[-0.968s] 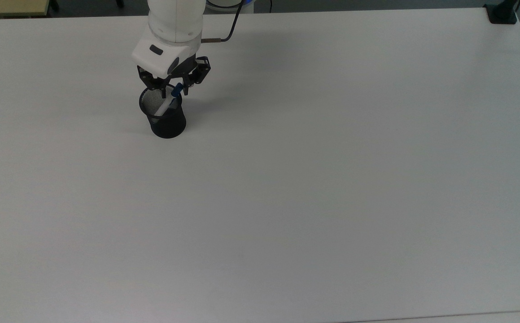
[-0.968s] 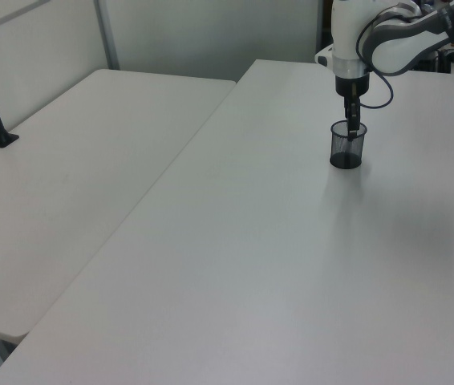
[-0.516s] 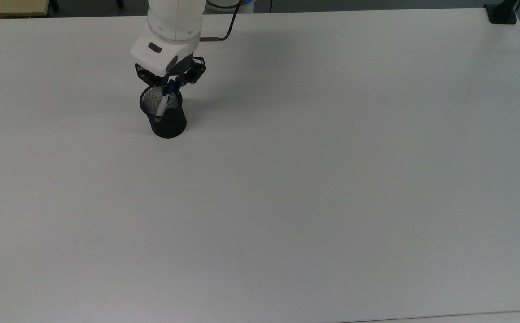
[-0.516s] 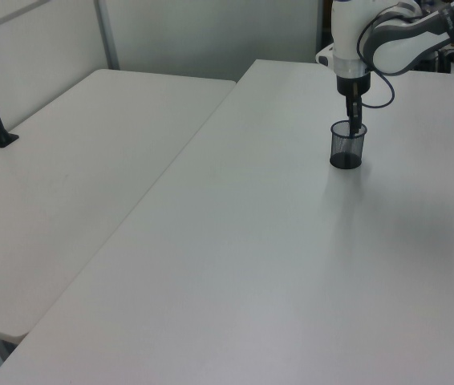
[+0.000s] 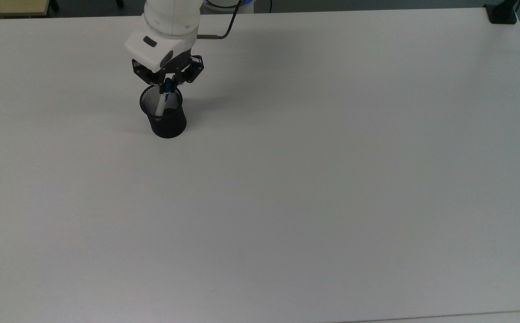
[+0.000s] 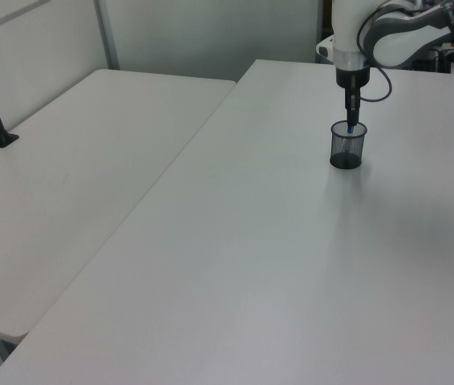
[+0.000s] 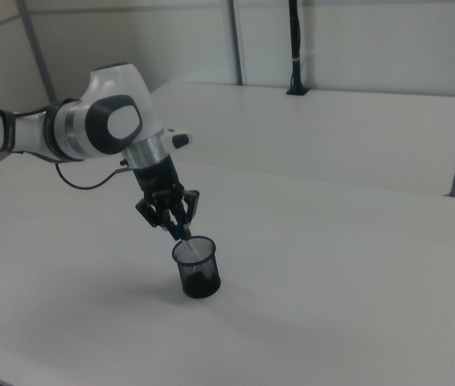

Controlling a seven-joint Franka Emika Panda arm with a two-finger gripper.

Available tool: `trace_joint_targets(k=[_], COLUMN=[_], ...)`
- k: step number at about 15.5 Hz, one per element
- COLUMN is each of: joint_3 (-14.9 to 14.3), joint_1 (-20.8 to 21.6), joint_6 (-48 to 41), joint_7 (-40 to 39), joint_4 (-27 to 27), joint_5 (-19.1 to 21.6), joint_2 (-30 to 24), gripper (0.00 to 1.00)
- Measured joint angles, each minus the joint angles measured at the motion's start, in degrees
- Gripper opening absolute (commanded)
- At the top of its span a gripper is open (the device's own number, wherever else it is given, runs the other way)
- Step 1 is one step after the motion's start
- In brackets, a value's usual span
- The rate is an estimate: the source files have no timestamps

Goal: Remove the marker
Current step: 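Lift the marker straight up out of the pen cup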

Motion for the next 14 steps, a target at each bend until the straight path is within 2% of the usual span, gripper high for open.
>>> trace_joint_targets(k=[3,6,10,14], joint_3=[-0.06,0.0,0.55,3.19], joint_1=[-1.11,-1.29,-0.43,1.33], joint_6=[-5.95,-8.9,-15.84,-23.14], joint_7=[-0.28,-0.29,-0.33,1.45], joint_4=[5.43,8.25,11.58,15.19], joint_5=[0.01,0.96,5.2,10.38], joint_2=[-1.91,-3.89,-5.43,-5.54], gripper=[0.0,0.0,0.0,0.0])
